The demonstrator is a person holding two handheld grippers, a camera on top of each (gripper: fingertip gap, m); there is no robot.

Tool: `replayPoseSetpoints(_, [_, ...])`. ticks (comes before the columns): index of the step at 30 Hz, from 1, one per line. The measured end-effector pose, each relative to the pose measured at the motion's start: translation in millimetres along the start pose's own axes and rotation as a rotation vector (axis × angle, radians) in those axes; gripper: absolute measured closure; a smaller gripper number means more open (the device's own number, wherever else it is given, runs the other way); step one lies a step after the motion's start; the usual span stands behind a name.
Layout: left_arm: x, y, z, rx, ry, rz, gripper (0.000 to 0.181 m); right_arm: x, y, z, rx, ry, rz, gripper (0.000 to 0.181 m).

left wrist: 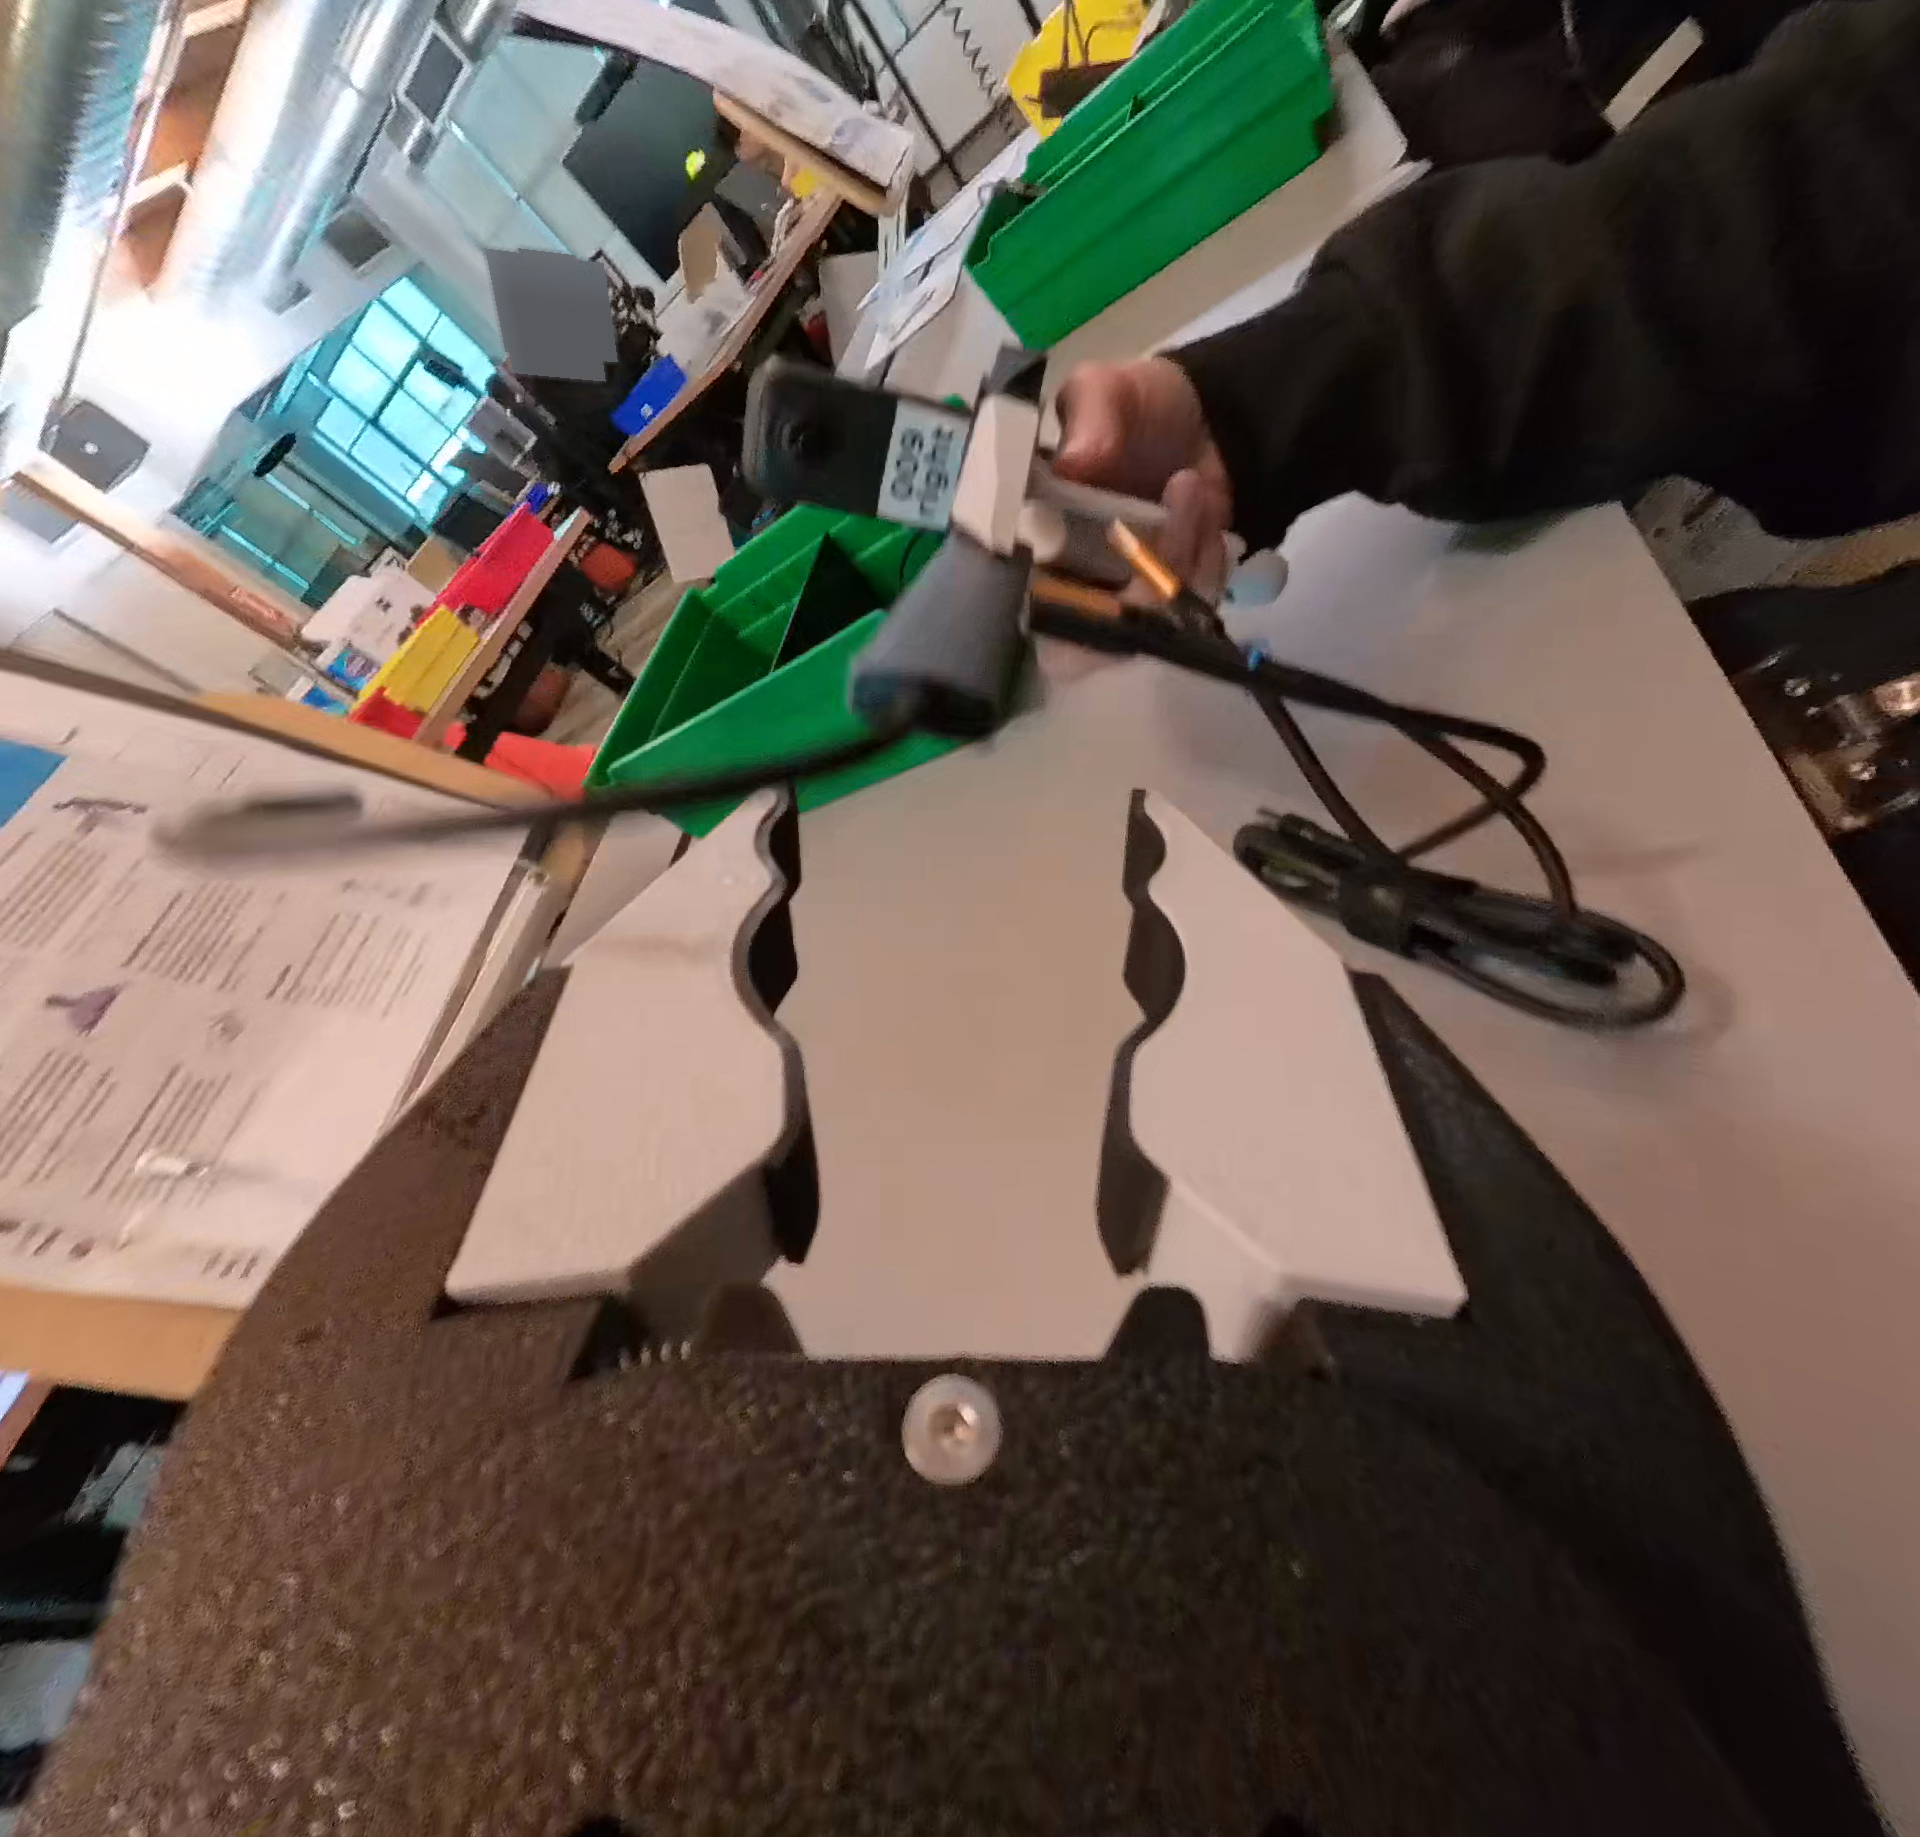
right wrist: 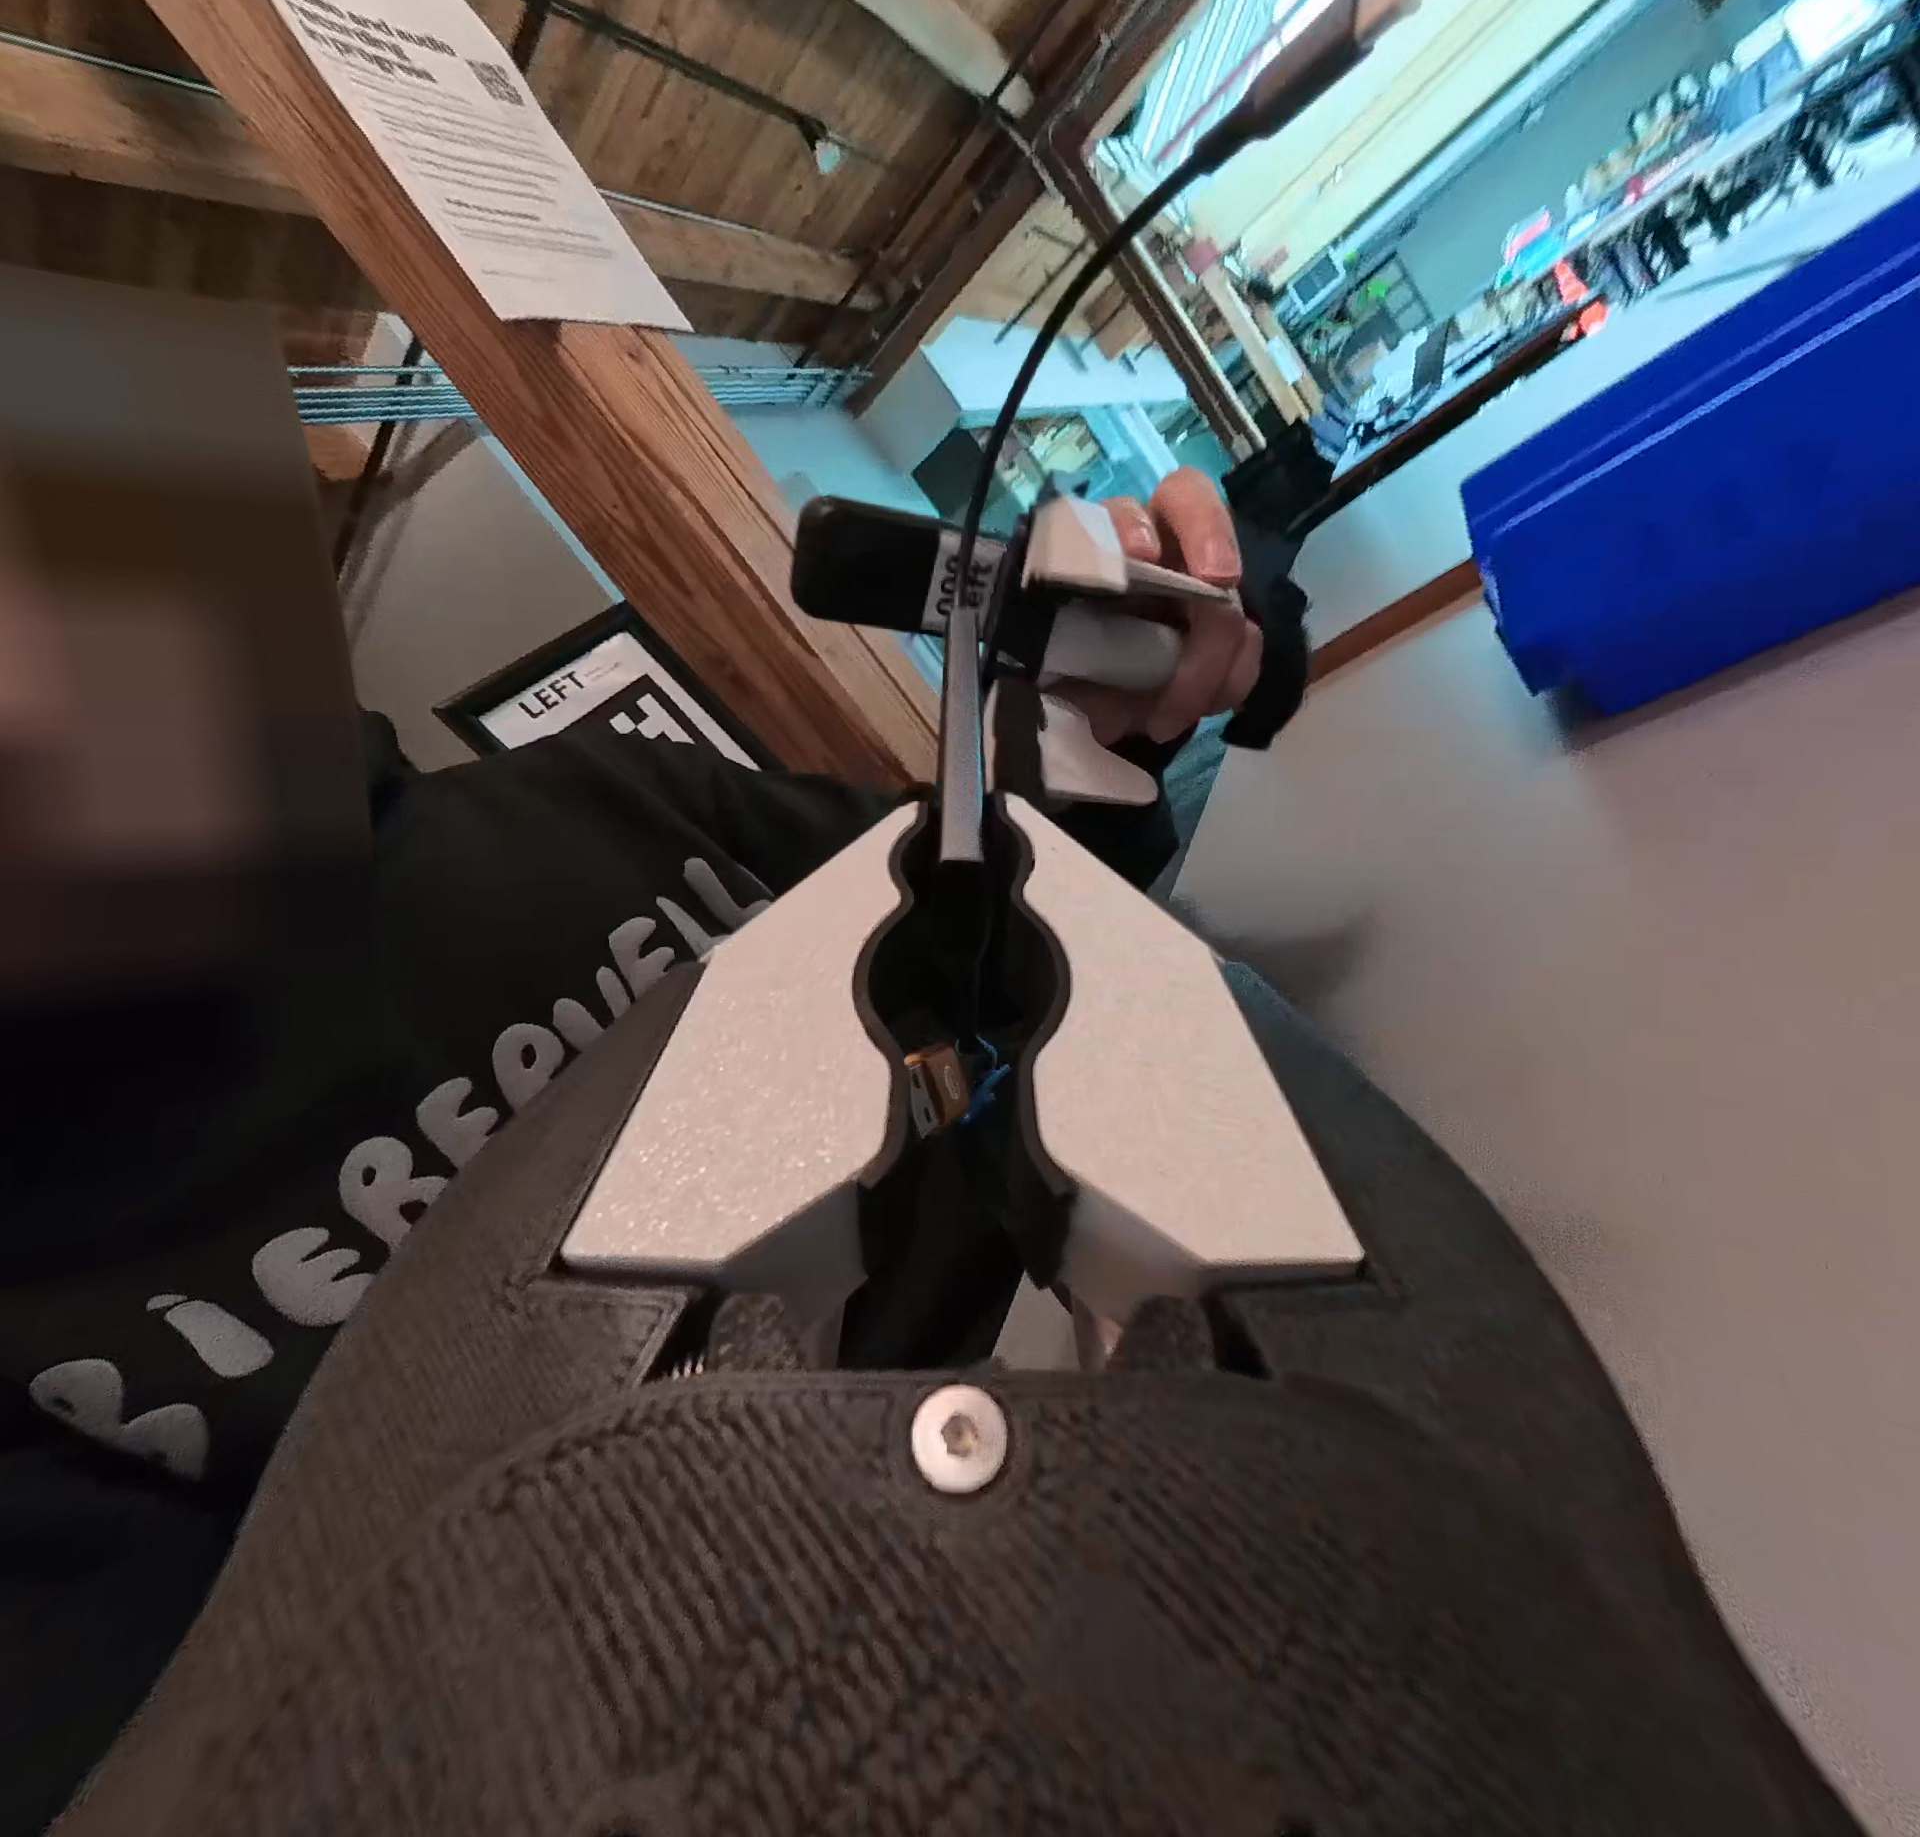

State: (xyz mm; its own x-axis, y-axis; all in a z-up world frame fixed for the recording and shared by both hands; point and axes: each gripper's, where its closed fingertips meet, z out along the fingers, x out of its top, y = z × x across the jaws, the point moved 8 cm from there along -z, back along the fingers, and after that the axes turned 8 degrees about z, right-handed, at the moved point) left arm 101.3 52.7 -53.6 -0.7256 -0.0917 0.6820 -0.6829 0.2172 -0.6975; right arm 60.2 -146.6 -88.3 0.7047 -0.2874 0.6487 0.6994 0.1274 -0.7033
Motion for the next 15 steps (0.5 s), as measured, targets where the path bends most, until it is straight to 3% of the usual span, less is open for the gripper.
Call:
replayPoseSetpoints(5, [5.2, 5.1, 15.0, -0.057, 0.098, -0.029, 0.141, -5.9, 12.2, 7.4, -0.008, -0.011, 0.052, 0.173])
replayPoseSetpoints(8, [1.3, 6.2, 15.9, -0.058, 0.081, -0.021, 0.160, -8.1, 16.0, 7.6, -0.008, -0.020, 0.067, 0.173])
replayPoseSetpoints(12, [-1.5, 8.0, 14.4, -0.049, 0.036, -0.016, 0.160, -8.8, 20.3, 8.9, -0.010, -0.017, 0.074, 0.173])
replayPoseSetpoints(14, [-4.5, 6.8, 14.2, -0.018, -0.021, -0.021, 0.160, -5.0, 26.7, 7.1, -0.111, 0.027, 0.031, 0.167])
replayPoseSetpoints(15, [-8.5, 4.1, 14.0, 0.025, -0.063, -0.020, 0.160, -0.2, 30.8, 4.0, -0.207, 0.077, -0.017, 0.154])
